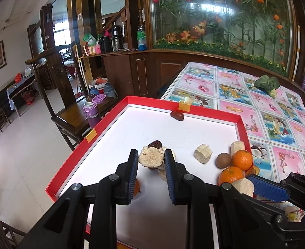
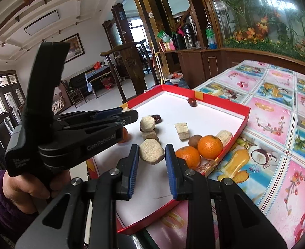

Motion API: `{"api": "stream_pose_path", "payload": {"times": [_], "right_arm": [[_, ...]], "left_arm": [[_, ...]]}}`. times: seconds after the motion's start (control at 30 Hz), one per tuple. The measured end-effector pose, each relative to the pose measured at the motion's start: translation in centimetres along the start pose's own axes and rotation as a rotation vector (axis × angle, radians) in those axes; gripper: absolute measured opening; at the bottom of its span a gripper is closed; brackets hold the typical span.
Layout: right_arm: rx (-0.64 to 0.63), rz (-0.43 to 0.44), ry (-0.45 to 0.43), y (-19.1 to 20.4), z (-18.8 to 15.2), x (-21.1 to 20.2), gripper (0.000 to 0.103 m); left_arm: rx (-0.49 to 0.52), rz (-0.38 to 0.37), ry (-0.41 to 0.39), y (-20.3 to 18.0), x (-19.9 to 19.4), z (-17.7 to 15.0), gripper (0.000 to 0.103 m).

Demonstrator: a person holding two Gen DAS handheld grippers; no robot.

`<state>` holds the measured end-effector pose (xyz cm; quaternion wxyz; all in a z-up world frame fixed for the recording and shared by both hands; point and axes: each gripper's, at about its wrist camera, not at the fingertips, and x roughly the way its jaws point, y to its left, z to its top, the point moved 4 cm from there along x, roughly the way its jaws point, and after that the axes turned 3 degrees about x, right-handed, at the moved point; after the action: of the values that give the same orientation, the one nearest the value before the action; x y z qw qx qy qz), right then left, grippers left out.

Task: Organize fruits
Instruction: 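Lower the beige cakes into the tray and open both tools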

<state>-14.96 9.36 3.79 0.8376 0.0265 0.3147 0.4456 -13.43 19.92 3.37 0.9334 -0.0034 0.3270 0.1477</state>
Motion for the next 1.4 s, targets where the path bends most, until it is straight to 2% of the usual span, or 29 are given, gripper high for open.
{"api": "stream_pose_path", "payload": {"times": [1.23,1.33,1.4], "right_arm": [[-0.002,-0.064,0.132,0.1,-1.3,2.0,0.029],[-0.006,-0.066,0.116,0.2,-1.2,1.7,0.034],[-0.002,-0.066,0.092,0.0,-0.9,1.3,0.039]], "left_arm": [[0.014,-0.009,0.075,-0.1,1.5,-1.7,0.025],[0.011,-0.018,0.074,-0.1,1.4,-1.7,0.032],[0.018,-0.011,0.065,-0.2,1.1,-1.7,0.041]]}}
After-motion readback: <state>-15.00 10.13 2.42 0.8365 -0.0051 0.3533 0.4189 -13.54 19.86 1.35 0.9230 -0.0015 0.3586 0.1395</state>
